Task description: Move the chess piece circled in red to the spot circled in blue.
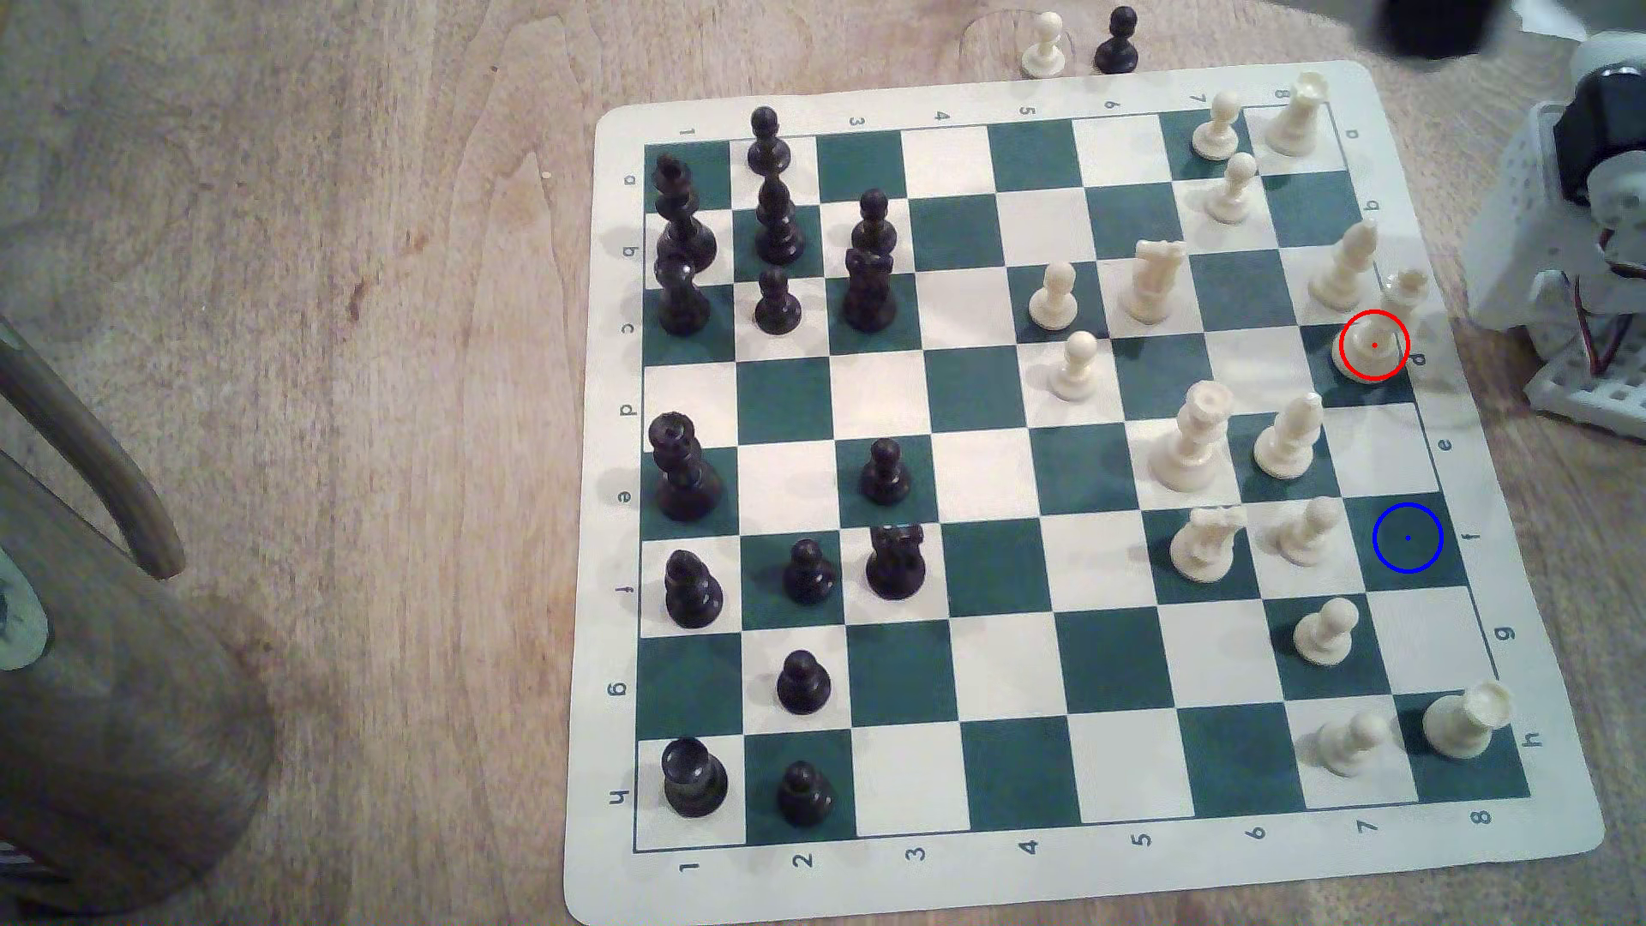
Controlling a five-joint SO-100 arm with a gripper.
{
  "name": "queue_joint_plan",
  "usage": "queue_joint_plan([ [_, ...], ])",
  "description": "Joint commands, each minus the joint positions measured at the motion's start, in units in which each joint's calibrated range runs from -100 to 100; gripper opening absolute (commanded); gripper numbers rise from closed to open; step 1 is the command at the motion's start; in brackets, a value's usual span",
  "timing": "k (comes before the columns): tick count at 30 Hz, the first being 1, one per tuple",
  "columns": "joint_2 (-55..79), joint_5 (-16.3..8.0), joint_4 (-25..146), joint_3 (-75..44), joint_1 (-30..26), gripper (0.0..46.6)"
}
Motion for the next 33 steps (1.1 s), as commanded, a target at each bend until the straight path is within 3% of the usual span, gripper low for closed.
queue_joint_plan([
  [1, 5.17, -3.22, 29.38, -22.13, -0.06, 0.9],
  [5, 11.02, -6.06, 44.2, -24.3, -4.2, 5.0],
  [8, 13.15, -8.06, 45.35, -19.86, -8.35, 11.0],
  [10, 13.57, -8.79, 44.2, -17.41, -9.91, 11.7],
  [18, 20.36, -9.47, 43.22, -10.79, -12.89, 9.9],
  [25, 20.28, -9.47, 41.91, -7.08, -13.2, 14.3],
  [33, 23.33, -9.04, 41.09, -6.53, -13.67, 15.1],
])
